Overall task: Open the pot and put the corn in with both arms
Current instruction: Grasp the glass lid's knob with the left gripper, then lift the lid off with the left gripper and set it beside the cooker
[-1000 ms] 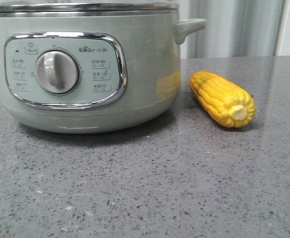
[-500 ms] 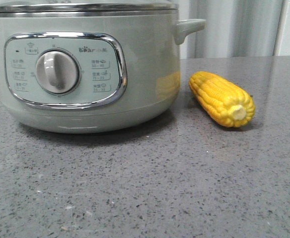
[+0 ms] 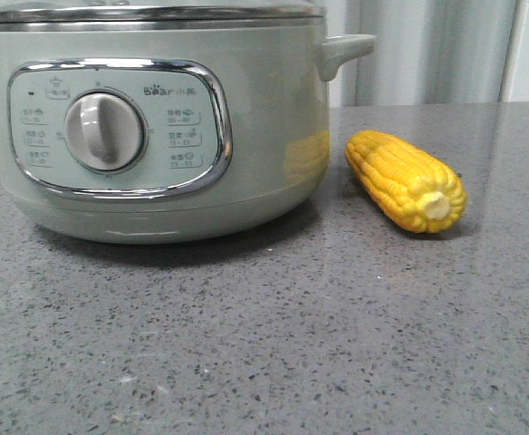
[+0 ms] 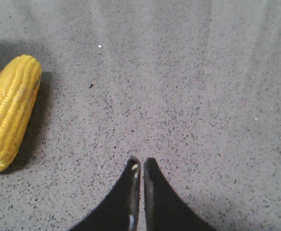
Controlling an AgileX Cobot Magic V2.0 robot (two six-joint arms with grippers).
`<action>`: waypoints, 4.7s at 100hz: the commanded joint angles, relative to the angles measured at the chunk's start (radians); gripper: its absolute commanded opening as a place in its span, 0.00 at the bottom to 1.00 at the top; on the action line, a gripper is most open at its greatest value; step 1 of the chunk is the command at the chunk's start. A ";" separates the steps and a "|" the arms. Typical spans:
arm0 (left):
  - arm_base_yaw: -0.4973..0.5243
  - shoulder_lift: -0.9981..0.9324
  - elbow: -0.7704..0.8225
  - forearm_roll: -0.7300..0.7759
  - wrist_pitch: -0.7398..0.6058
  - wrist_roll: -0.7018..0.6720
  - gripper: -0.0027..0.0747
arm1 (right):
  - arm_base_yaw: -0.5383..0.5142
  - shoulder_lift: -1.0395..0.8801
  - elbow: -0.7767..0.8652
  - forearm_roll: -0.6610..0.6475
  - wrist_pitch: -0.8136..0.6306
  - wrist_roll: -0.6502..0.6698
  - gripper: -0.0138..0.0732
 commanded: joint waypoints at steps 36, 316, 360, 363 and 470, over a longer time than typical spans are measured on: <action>-0.314 0.266 -0.179 0.021 -0.272 -0.008 0.55 | 0.001 0.032 -0.038 0.000 -0.083 -0.004 0.08; -0.573 0.646 -0.736 0.095 -0.015 -0.103 0.01 | 0.001 0.032 -0.038 0.000 -0.085 -0.004 0.08; -0.271 0.329 -0.463 0.076 0.019 -0.103 0.01 | 0.001 0.032 -0.038 0.000 -0.091 -0.004 0.08; -0.252 0.300 -0.434 0.064 0.019 -0.103 0.01 | 0.001 0.032 -0.038 0.000 -0.091 -0.004 0.08; -0.086 0.355 0.040 -0.025 -0.406 -0.069 0.01 | 0.001 0.032 -0.038 0.000 -0.091 -0.004 0.08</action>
